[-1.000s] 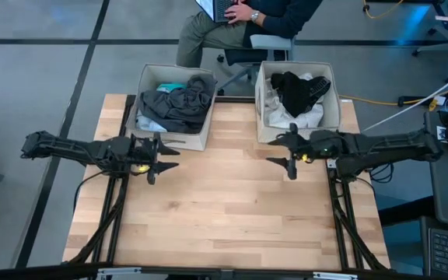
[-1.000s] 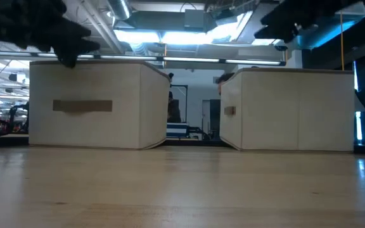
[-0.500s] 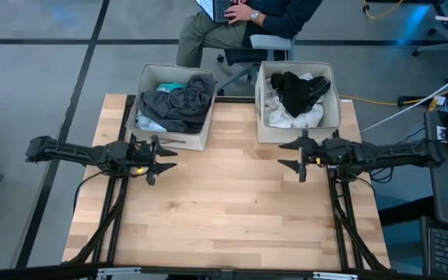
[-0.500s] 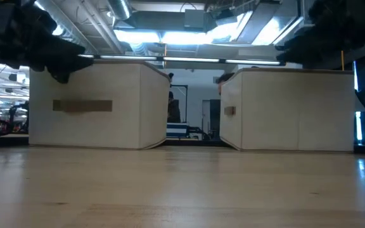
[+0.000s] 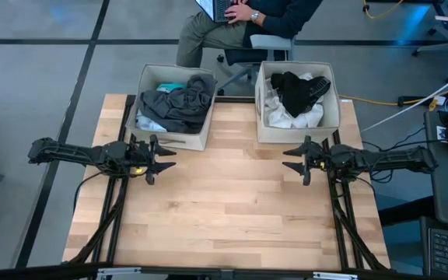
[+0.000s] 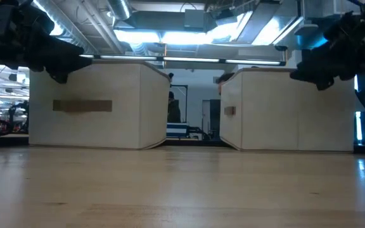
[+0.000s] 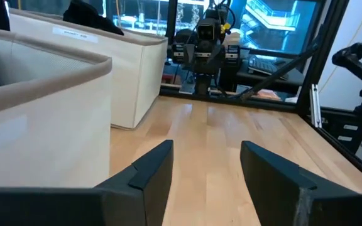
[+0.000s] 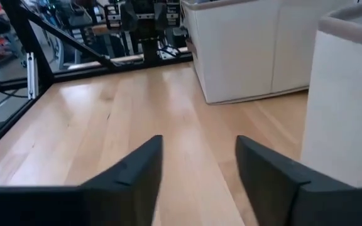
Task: Sort clothes
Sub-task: Return to Home Position
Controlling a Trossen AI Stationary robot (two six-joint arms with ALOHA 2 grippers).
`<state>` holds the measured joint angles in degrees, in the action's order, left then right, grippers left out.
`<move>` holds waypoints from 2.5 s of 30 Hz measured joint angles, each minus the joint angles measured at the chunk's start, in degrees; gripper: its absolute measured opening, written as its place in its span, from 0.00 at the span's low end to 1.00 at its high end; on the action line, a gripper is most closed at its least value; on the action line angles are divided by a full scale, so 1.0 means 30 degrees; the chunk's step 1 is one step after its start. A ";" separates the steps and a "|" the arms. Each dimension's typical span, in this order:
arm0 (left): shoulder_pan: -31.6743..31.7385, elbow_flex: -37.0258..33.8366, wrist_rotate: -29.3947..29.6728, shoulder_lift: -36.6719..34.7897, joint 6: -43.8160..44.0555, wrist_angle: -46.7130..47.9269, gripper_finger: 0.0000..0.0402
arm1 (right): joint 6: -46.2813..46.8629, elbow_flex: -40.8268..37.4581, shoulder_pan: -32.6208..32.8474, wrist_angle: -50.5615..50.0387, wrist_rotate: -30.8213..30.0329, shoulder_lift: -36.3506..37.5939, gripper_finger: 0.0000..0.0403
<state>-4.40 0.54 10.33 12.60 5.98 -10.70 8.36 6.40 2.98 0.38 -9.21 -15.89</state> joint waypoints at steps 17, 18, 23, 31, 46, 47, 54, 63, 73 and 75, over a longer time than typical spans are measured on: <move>0.0022 0.0000 -0.0346 -0.0726 -0.1220 0.0428 0.01 | -0.0393 -0.1743 -0.0007 0.0037 0.1820 0.5301 0.03; 0.0022 0.0000 -0.0444 -0.1015 -0.1469 0.0547 0.01 | -0.0450 -0.1750 -0.0007 0.0051 0.2145 0.5288 0.04; 0.0379 0.0000 -0.2310 -0.3488 -0.1138 0.2725 0.00 | -0.0405 -0.1772 -0.0007 -0.0155 0.3071 0.5263 0.05; 0.1106 0.0000 -0.2569 -0.4139 -0.1039 0.3240 0.01 | -0.0907 -0.1940 -0.0007 0.0131 0.2893 0.5251 0.05; 0.1129 0.0000 -0.2521 -0.4065 -0.1494 0.3248 0.01 | -0.1027 -0.1969 -0.0002 0.0110 0.2936 0.5090 0.05; 0.1129 0.0000 -0.2521 -0.4065 -0.1494 0.3248 0.01 | -0.1027 -0.1969 -0.0007 0.0110 0.2936 0.5090 0.05; 0.1129 0.0000 -0.2521 -0.4065 -0.1494 0.3249 0.01 | -0.1035 -0.1976 -0.0007 0.0110 0.2936 0.5090 0.05; 0.1129 0.0000 -0.2521 -0.4065 -0.1494 0.3257 0.01 | -0.1038 -0.1984 -0.0003 0.0110 0.2933 0.5090 0.05; 0.1129 0.0000 -0.2521 -0.4065 -0.1494 0.3257 0.01 | -0.1042 -0.1991 -0.0006 0.0110 0.2931 0.5090 0.05; 0.1129 0.0000 -0.2521 -0.4065 -0.1494 0.3257 0.01 | -0.1042 -0.1991 0.0000 0.0110 0.2934 0.5090 0.05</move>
<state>-1.02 0.54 2.76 0.40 1.50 -0.93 5.23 0.43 2.98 0.71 -0.41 -0.62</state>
